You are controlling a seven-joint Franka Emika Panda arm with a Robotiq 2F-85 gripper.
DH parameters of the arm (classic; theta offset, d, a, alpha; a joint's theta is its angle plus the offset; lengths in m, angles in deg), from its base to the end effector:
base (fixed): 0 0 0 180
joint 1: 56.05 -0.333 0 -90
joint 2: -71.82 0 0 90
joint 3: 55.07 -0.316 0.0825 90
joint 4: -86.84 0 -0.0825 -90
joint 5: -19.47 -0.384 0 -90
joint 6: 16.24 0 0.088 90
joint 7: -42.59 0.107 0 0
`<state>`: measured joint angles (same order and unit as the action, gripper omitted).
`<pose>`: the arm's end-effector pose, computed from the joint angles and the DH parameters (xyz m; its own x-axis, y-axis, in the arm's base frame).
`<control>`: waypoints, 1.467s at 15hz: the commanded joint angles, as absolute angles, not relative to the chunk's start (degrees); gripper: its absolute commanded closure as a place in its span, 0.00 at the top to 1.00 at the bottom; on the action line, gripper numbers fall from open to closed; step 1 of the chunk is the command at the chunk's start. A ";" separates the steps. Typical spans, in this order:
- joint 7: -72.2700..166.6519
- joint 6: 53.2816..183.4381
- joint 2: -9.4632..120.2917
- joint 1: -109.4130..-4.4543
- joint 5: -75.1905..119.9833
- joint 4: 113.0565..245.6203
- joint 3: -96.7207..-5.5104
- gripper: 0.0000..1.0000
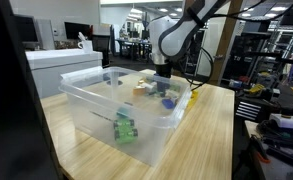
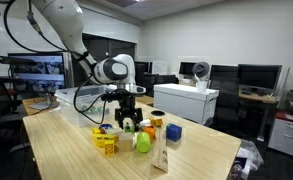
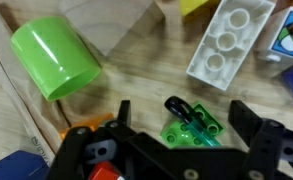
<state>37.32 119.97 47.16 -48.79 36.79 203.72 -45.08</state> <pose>0.5620 -0.1763 0.2259 0.9892 0.0139 -0.1458 0.0494 -0.9688 0.2427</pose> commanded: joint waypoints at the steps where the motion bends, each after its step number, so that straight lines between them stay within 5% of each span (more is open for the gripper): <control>1: 37.02 121.46 44.92 -48.77 36.63 202.74 -45.82 1.00; 4: 36.85 121.80 44.36 -48.93 36.00 202.47 -46.72 0.99; 5: 36.71 121.82 44.36 -48.93 35.65 202.12 -47.11 0.74; 6: 36.51 121.94 44.29 -48.96 35.48 201.75 -47.59 0.74; 14: 36.59 121.49 45.67 -48.94 35.73 201.24 -47.39 0.16; 22: 38.51 111.69 54.73 -49.42 30.38 198.75 -47.78 0.10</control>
<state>37.91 116.11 49.45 -49.29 33.01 199.14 -46.91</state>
